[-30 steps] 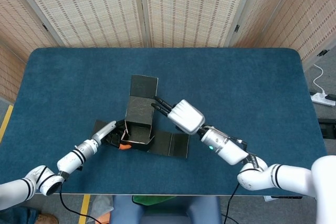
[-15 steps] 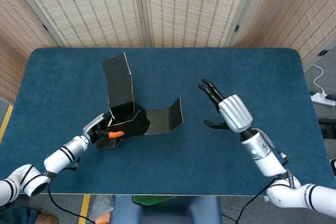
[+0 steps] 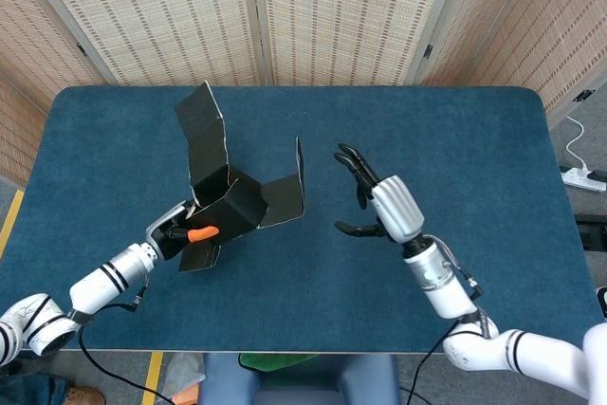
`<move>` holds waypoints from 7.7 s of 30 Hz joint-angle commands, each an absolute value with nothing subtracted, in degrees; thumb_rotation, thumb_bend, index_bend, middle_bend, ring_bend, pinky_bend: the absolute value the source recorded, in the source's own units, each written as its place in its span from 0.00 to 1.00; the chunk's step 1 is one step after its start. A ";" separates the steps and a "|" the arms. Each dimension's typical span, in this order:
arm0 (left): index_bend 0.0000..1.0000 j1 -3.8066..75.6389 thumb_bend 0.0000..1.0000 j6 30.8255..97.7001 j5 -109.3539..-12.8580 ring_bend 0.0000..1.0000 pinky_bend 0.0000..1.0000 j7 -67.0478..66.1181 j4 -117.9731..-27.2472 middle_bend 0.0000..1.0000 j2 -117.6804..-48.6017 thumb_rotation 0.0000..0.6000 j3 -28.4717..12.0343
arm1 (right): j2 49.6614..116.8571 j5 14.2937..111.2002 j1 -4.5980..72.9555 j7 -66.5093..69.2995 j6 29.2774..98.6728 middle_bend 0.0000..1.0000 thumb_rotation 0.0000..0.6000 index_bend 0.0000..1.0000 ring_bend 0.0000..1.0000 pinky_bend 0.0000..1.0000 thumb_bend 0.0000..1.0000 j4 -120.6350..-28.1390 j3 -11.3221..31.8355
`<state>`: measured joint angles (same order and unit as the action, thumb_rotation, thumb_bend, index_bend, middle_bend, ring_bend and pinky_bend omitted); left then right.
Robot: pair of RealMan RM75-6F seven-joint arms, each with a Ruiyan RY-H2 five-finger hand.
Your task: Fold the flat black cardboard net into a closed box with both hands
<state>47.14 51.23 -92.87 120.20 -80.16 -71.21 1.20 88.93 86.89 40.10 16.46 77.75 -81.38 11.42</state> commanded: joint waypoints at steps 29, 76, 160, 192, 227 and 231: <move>0.30 50.36 0.20 51.89 -96.32 0.56 0.64 101.73 -74.95 0.31 -73.36 1.00 5.96 | 93.84 88.59 50.90 0.75 72.27 0.05 1.00 0.00 0.70 1.00 0.08 -80.60 18.17; 0.27 48.74 0.21 38.99 -77.48 0.56 0.64 40.27 -72.81 0.29 -85.12 1.00 0.72 | 110.03 100.65 52.75 -8.37 69.64 0.28 1.00 0.17 0.74 1.00 0.16 -54.40 2.53; 0.23 46.44 0.21 30.06 -71.25 0.55 0.64 30.91 -74.07 0.27 -87.69 1.00 -7.85 | 104.72 101.23 56.83 -9.96 58.48 0.48 1.00 0.57 0.76 1.00 0.29 -55.82 -1.28; 0.25 44.47 0.21 33.06 -71.11 0.55 0.64 29.79 -74.76 0.29 -87.62 1.00 -8.57 | 100.79 102.15 58.68 -8.71 57.54 0.68 1.00 0.79 0.77 1.00 0.27 -56.91 -1.73; 0.04 35.70 0.20 50.13 -75.06 0.00 0.21 26.43 -90.24 0.00 -76.76 1.00 -8.28 | 92.30 67.26 34.94 11.11 58.09 0.03 1.00 0.00 0.66 1.00 0.03 -89.93 3.84; 0.03 35.22 0.20 50.89 -75.83 0.00 0.21 27.02 -91.13 0.00 -76.27 1.00 -8.05 | 94.93 63.83 35.13 14.87 54.25 0.00 1.00 0.00 0.66 1.00 0.00 -89.10 6.03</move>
<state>35.29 50.81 -75.76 26.94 -91.05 -76.33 -8.10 93.62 65.26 35.44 13.42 55.91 -89.13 4.80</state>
